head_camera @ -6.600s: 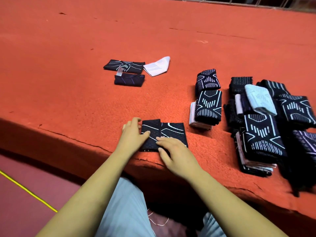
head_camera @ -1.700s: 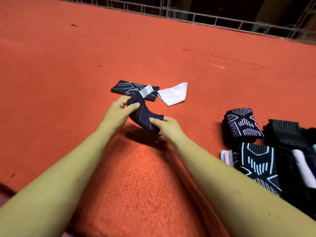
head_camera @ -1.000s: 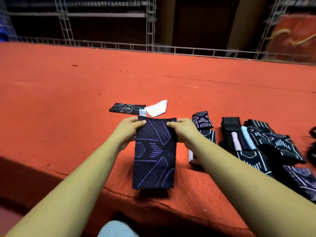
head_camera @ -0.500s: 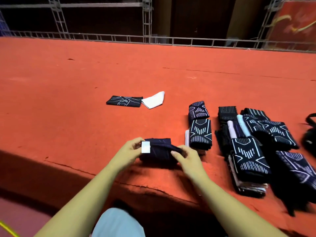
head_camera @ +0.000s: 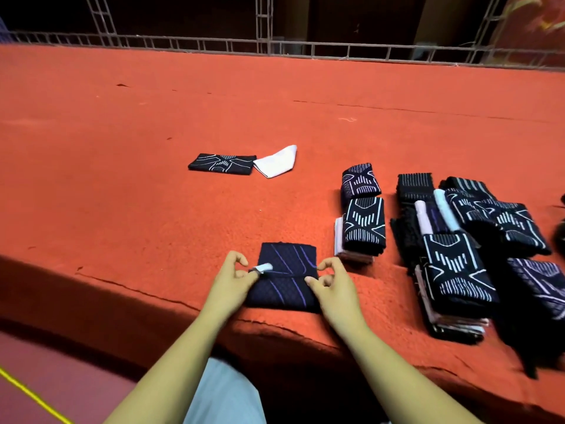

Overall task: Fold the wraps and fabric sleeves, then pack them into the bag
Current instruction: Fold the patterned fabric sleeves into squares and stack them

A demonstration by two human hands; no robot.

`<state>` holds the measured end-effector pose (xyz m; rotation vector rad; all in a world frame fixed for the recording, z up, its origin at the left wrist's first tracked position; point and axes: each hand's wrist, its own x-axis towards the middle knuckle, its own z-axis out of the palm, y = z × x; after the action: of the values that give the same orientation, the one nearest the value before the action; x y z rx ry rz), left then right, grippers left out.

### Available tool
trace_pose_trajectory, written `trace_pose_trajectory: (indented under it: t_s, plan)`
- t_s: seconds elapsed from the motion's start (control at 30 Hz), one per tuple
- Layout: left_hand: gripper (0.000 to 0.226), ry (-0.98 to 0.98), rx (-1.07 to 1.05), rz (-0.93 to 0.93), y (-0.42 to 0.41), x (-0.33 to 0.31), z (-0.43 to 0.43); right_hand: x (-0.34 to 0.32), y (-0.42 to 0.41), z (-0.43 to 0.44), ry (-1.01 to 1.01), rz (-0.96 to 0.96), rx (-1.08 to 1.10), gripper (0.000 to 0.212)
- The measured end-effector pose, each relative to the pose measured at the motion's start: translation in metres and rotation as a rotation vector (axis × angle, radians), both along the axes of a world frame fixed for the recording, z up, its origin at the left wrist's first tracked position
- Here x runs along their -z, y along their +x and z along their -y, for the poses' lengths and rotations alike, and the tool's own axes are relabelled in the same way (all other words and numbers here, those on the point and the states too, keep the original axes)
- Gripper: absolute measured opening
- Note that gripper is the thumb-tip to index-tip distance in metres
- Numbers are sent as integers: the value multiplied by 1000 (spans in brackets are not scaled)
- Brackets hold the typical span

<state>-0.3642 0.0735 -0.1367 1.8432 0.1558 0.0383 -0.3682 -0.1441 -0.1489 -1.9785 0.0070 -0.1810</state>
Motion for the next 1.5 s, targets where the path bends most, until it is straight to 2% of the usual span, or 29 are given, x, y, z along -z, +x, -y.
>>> trace_pose_trajectory:
  t_s: [0.13, 0.3, 0.4, 0.53, 0.67, 0.8, 0.93, 1.03, 1.13, 1.3, 1.4, 1.5]
  plan:
    - [19, 68, 20, 8, 6, -2, 5, 3, -4, -3, -123, 65, 33, 20]
    - [23, 62, 109, 13, 3, -3, -2, 6, -8, -3, -189, 84, 23, 5]
    - [20, 25, 176, 7, 0, 0, -8, 4, -12, -2, -190, 96, 21, 8]
    - [23, 75, 257, 16, -2, 1, -17, 4, -16, 0, -183, 148, -7, 16]
    - [22, 124, 222, 121, -2, 3, -15, 0, -19, 3, -168, 248, -40, 22]
    - [8, 66, 273, 201, -3, -4, -12, 1, -22, 4, -178, 313, -57, 21]
    - [17, 84, 235, 151, 2, -4, -13, 4, -21, 4, -192, 283, -50, 20]
    - [13, 81, 168, 102, 9, 1, -9, 5, -19, 3, -227, 252, -38, 21]
    - [21, 186, 87, 121, 13, 5, -5, 4, -19, 2, -242, 246, -19, 21]
    - [18, 416, 56, 207, 13, 8, -3, 3, -17, 1, -252, 239, -9, 21]
    - [12, 459, 48, 226, 12, 8, -6, 4, -18, -1, -298, 227, -28, 22]
    - [8, 500, 69, 219, 9, 4, -9, 5, -22, -3, -360, 175, -69, 32]
